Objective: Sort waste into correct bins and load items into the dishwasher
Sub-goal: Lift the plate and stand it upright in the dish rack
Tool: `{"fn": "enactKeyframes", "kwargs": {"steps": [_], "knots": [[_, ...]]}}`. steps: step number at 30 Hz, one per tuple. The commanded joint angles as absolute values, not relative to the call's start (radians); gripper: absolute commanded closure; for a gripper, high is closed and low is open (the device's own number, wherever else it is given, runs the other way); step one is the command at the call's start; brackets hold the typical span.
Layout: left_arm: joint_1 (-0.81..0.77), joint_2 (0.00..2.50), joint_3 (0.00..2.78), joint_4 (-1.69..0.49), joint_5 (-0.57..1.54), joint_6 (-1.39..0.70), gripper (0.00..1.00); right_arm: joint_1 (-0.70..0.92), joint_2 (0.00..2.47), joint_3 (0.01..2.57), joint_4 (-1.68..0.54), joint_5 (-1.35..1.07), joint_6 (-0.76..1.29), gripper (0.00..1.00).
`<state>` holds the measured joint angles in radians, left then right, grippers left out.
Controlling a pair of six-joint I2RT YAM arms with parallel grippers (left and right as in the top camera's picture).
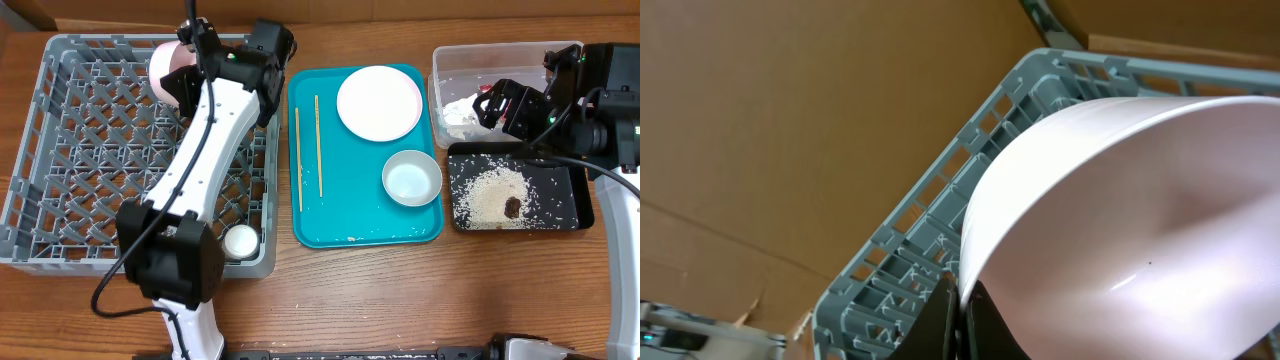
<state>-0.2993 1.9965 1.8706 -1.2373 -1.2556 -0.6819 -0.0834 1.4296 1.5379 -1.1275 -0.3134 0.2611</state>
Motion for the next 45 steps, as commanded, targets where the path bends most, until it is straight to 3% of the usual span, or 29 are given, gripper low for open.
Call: {"fn": "enactKeyframes", "kwargs": {"steps": [1, 15, 45], "knots": [[-0.302, 2.057, 1.866, -1.232, -1.324, -0.723, 0.96, -0.08, 1.423, 1.538, -1.131, -0.307, 0.261, 0.0], [-0.303, 2.112, 1.866, -1.216, -1.209, -0.873, 0.96, -0.08, 1.423, 1.538, -1.147, -0.307, 0.261, 0.0], [-0.348, 2.122, 1.808, -1.127, -1.158, -0.868, 0.96, -0.08, 1.423, 1.538, -1.17, -0.307, 0.261, 0.0]]}}
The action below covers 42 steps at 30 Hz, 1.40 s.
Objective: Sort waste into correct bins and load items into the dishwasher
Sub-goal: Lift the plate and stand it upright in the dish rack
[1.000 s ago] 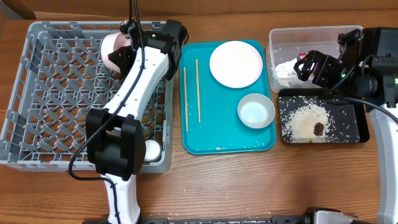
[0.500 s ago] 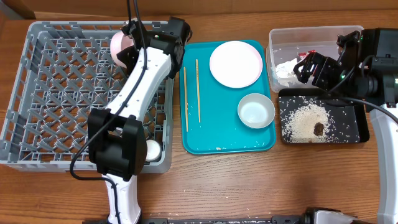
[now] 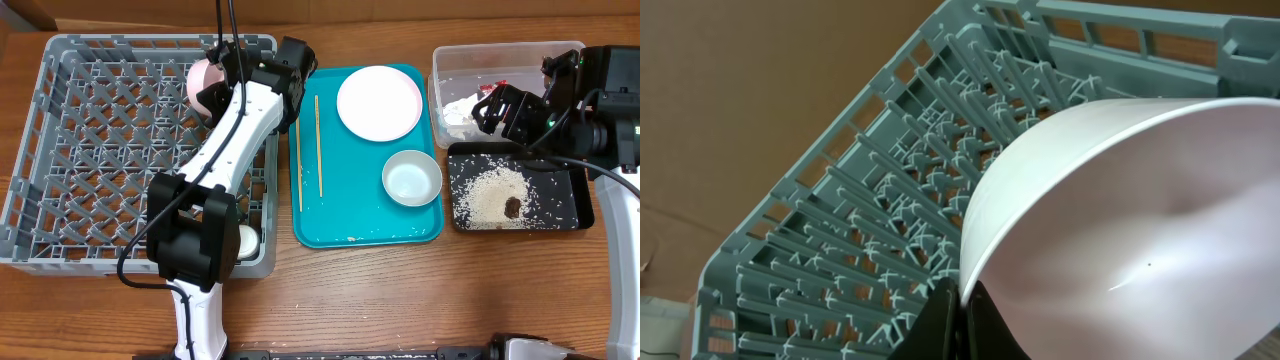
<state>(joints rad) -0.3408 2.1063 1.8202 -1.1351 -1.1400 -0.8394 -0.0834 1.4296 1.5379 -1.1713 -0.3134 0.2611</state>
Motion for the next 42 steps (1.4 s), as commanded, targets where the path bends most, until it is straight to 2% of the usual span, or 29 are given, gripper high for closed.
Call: {"fn": "enactKeyframes", "kwargs": {"steps": [1, 24, 33, 38, 42], "knots": [[-0.348, 2.122, 1.808, -1.125, -1.158, -0.868, 0.96, -0.08, 1.423, 1.538, -1.17, -0.307, 0.261, 0.0], [-0.347, 2.123, 1.808, -1.088, -1.15, -0.868, 0.96, -0.08, 1.423, 1.538, -1.205, -0.307, 0.26, 0.0], [-0.347, 2.178, 1.808, -1.09, -1.085, -0.868, 0.96, -0.08, 1.423, 1.538, -1.21, -0.307, 0.26, 0.0], [-0.347, 2.201, 1.808, -1.12, -1.143, -0.868, 0.96, -0.08, 1.423, 1.538, -1.21, -0.307, 0.26, 0.0], [-0.348, 2.201, 1.808, -1.132, -1.275, -0.853, 0.96, -0.08, 1.423, 1.538, -1.205, -0.307, 0.26, 0.0]]}}
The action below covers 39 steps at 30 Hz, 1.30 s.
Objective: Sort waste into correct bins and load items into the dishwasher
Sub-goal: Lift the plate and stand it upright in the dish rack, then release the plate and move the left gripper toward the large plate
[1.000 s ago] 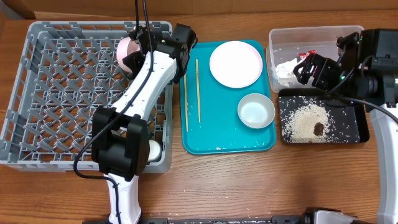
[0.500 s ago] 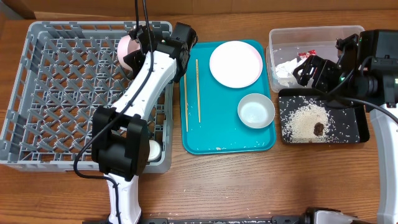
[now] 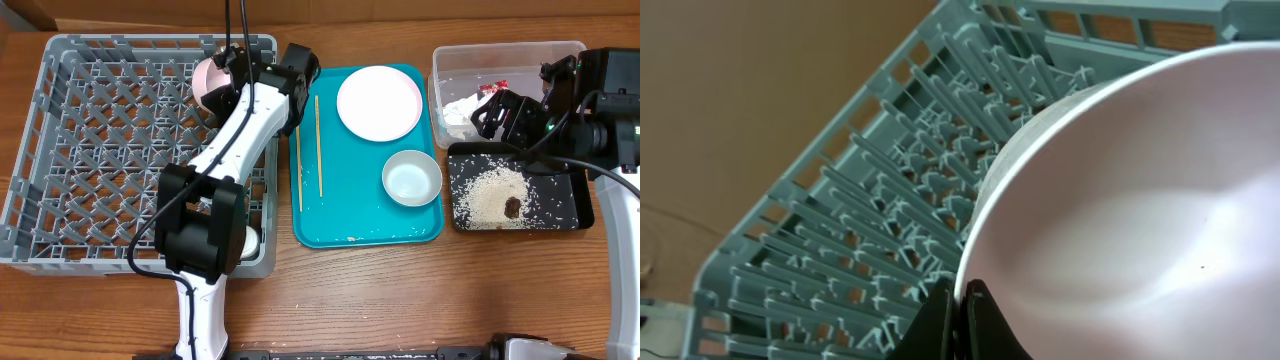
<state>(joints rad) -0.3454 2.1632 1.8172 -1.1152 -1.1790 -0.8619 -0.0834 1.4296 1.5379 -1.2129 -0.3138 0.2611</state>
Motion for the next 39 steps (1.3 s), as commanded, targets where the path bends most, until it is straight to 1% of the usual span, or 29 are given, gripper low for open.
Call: {"fn": "enactKeyframes", "kwargs": {"steps": [1, 7, 12, 15, 23, 25, 26, 27, 28, 29, 30, 34, 36, 39], "knots": [[-0.348, 2.201, 1.808, -1.132, -1.293, -0.841, 0.96, -0.08, 1.423, 1.538, -1.204, -0.307, 0.26, 0.0], [-0.352, 2.201, 1.808, -1.151, -1.375, -0.762, 0.96, -0.08, 1.423, 1.538, -1.195, -0.307, 0.26, 0.0], [-0.373, 2.201, 1.808, -1.155, -1.382, -0.728, 0.96, -0.08, 1.423, 1.538, -1.195, -0.307, 0.26, 0.0], [-0.39, 2.201, 1.808, -1.154, -1.329, -0.721, 0.96, -0.08, 1.423, 1.538, -1.195, -0.307, 0.26, 0.0], [-0.419, 2.201, 1.808, -1.158, -1.082, -0.717, 0.95, -0.08, 1.423, 1.538, -1.2, -0.307, 0.26, 0.0], [-0.419, 2.201, 1.808, -1.177, -1.032, -0.716, 0.89, -0.08, 1.423, 1.538, -1.203, -0.307, 0.26, 0.0], [-0.419, 2.201, 1.808, -1.19, -1.016, -0.706, 0.83, -0.08, 1.423, 1.538, -1.203, -0.307, 0.26, 0.0], [-0.419, 2.201, 1.808, -1.203, -1.0, -0.683, 0.71, -0.08, 1.423, 1.538, -1.203, -0.307, 0.26, 0.0], [-0.419, 2.201, 1.808, -1.206, -0.992, -0.663, 0.67, -0.08, 1.423, 1.538, -1.203, -0.307, 0.26, 0.0], [-0.419, 2.201, 1.809, -1.209, -0.979, -0.633, 0.62, -0.08, 1.423, 1.538, -1.202, -0.307, 0.26, 0.0], [-0.421, 2.201, 1.815, -1.213, -0.936, -0.567, 0.57, -0.08, 1.423, 1.538, -1.2, -0.307, 0.26, 0.0], [-0.421, 2.201, 1.867, -1.266, -0.805, -0.549, 0.58, -0.08, 1.423, 1.538, -1.198, -0.307, 0.261, 0.0], [-0.421, 2.201, 1.93, -1.302, -0.704, -0.537, 0.57, -0.08, 1.423, 1.538, -1.198, -0.307, 0.261, 0.0], [-0.421, 2.201, 2.002, -1.318, -0.562, -0.485, 0.36, -0.08, 1.423, 1.538, -1.199, -0.307, 0.26, 0.0]]}}
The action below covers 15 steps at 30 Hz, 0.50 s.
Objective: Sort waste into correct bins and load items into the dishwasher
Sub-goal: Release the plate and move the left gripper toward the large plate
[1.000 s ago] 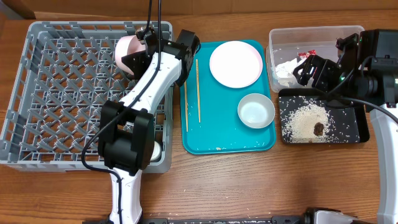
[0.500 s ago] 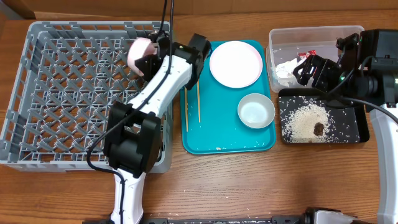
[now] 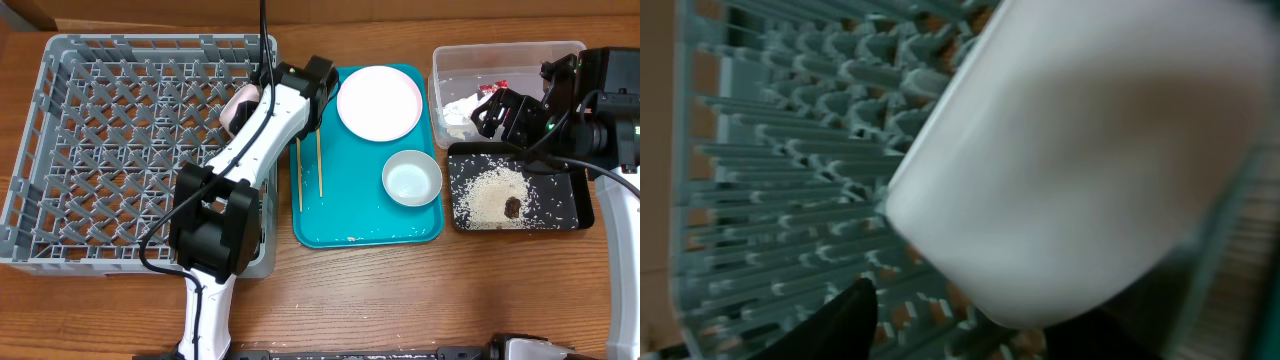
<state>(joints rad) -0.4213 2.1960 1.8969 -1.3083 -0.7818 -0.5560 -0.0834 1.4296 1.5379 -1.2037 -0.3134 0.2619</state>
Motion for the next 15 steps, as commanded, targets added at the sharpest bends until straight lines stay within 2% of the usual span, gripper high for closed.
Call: {"fn": "enactKeyframes", "kwargs": {"steps": [1, 5, 8, 11, 13, 15], "knots": [[-0.421, 2.201, 2.03, -1.318, -0.498, -0.46, 0.3, -0.08, 1.423, 1.538, -1.199, -0.308, 0.261, 0.0], [-0.419, 2.201, 2.127, -1.308, -0.287, -0.371, 0.19, -0.08, 1.423, 1.538, -1.199, -0.307, 0.26, 0.0], [-0.419, 2.201, 2.207, -1.305, -0.07, -0.278, 0.17, -0.08, 1.423, 1.538, -1.195, -0.307, 0.26, 0.0], [-0.429, 2.201, 2.241, -1.286, 0.191, -0.215, 0.19, -0.08, 1.423, 1.538, -1.184, -0.307, 0.26, 0.0], [-0.443, 2.204, 2.234, -1.279, 0.31, -0.225, 0.24, -0.08, 1.423, 1.538, -1.18, -0.307, 0.26, 0.0], [-0.467, 2.205, 2.2, -1.269, 0.33, -0.277, 0.25, -0.08, 1.423, 1.538, -1.18, -0.307, 0.26, 0.0]]}}
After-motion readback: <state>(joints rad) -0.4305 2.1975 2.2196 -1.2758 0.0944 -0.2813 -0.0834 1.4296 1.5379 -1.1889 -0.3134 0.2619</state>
